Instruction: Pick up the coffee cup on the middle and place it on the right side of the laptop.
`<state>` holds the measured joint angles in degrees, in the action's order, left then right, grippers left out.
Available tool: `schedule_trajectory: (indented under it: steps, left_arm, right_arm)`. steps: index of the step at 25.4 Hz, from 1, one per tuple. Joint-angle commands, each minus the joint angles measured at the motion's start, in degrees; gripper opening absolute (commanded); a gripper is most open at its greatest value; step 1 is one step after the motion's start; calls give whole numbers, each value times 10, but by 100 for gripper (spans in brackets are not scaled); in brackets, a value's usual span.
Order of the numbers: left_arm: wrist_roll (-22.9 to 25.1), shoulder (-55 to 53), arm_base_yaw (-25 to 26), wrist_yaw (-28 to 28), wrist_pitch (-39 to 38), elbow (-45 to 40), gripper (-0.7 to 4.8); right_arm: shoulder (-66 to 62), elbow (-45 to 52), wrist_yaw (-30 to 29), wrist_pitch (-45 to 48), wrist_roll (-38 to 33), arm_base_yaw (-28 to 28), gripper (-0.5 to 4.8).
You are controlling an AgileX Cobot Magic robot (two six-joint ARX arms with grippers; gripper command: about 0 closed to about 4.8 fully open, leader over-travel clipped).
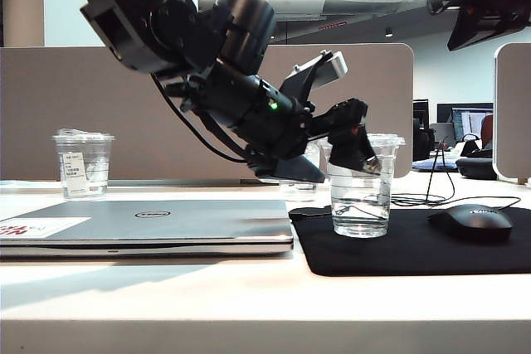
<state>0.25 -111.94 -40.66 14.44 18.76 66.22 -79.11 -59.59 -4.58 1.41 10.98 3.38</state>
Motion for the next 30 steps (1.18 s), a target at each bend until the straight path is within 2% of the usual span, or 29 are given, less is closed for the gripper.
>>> schedule_trajectory:
  steps: [1,9,10,12,14,20,24,25,26,30]
  left_arm:
    - [30,28,0,-7,-103,0,479]
    - [27,146,-1,-9,-227,0,479]
    - [28,170,-1,-10,-240,0,433]
    - [28,210,0,-22,-259,0,276]
    - [30,273,3,-63,-282,0,116]
    - [42,396,4,-134,-361,0,-8]
    - [42,459,4,-201,-445,0,-6]
    - [40,490,4,-229,-488,-1,-6]
    - [40,518,4,-237,-514,-6,-6]
    - [37,623,3,-236,-520,-75,-6]
  right_arm:
    - [12,-3,0,4,0,0,-5]
    - [45,-3,0,-25,0,0,-5]
    - [51,-3,0,-40,-1,0,-5]
    - [61,-3,-1,-68,-2,2,-5]
    - [82,-3,-5,-125,-5,2,-5]
    - [159,-3,-5,-233,-11,2,-5]
    - [223,-3,-7,-268,-49,2,-5]
    - [262,-3,-7,-301,-66,3,-5]
    - [297,-3,-4,-332,-69,8,-5]
    - [380,-2,1,-387,-87,24,-5]
